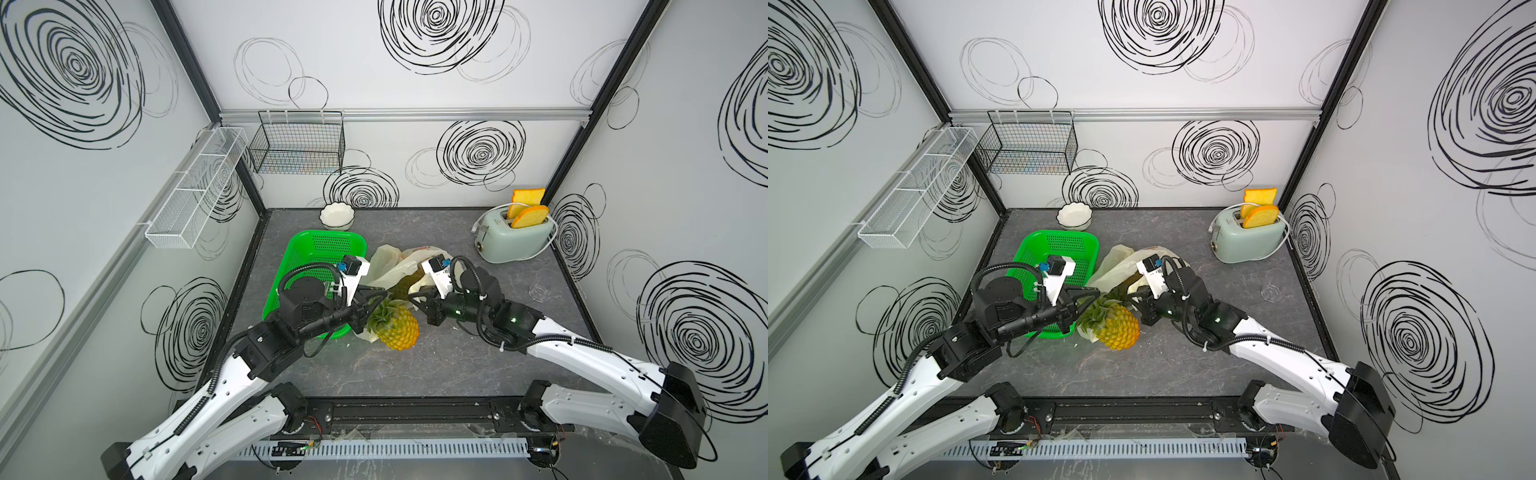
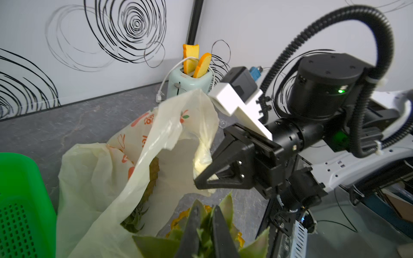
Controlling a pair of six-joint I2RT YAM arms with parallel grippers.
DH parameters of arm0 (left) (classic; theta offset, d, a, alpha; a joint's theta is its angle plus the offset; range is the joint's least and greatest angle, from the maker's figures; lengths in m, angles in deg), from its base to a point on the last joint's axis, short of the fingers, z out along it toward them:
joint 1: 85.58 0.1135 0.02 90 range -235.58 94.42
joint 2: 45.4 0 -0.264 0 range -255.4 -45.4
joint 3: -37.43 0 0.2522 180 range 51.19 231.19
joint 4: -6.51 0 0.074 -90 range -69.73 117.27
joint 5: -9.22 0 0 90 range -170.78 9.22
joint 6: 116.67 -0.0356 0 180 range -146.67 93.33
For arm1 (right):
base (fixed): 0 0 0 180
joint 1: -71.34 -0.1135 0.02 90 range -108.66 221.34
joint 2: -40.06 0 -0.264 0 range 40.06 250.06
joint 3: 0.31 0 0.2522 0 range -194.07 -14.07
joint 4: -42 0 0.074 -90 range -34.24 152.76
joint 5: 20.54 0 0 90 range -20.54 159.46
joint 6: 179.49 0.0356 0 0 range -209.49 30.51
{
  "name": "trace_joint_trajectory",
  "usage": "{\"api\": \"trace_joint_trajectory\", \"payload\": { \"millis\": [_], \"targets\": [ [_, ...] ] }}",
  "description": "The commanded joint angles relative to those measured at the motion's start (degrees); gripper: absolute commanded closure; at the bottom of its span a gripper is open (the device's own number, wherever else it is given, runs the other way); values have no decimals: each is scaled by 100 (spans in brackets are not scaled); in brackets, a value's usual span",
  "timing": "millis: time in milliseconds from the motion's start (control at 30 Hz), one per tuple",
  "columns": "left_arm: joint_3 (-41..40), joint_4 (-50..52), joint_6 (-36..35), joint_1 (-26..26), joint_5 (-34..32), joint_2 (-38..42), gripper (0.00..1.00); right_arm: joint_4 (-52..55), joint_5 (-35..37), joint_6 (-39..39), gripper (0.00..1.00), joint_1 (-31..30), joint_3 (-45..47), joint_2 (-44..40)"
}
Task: Place the pineapple into a plastic bag & tie a knot
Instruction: Place the pineapple in the plastic bag.
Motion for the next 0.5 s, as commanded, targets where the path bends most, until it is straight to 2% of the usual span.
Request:
{"api": "trace_joint_trajectory", "payload": {
  "millis": [0, 133, 300, 467],
  "targets": [
    [-11, -1405, -105, -13, -831, 53, 100, 163, -276, -234, 100, 26, 220, -320],
    [-252, -1750, -80, 9, -1498, 88, 100, 110, -298, -406, 100, 16, 512, -672],
    [-566, -2301, 135, 26, -1706, 29, 100, 138, -380, -611, 100, 26, 678, -783],
    [-1258, -3824, 550, 18, -1947, 36, 100, -49, -689, -390, 100, 32, 688, -710]
  ]
}}
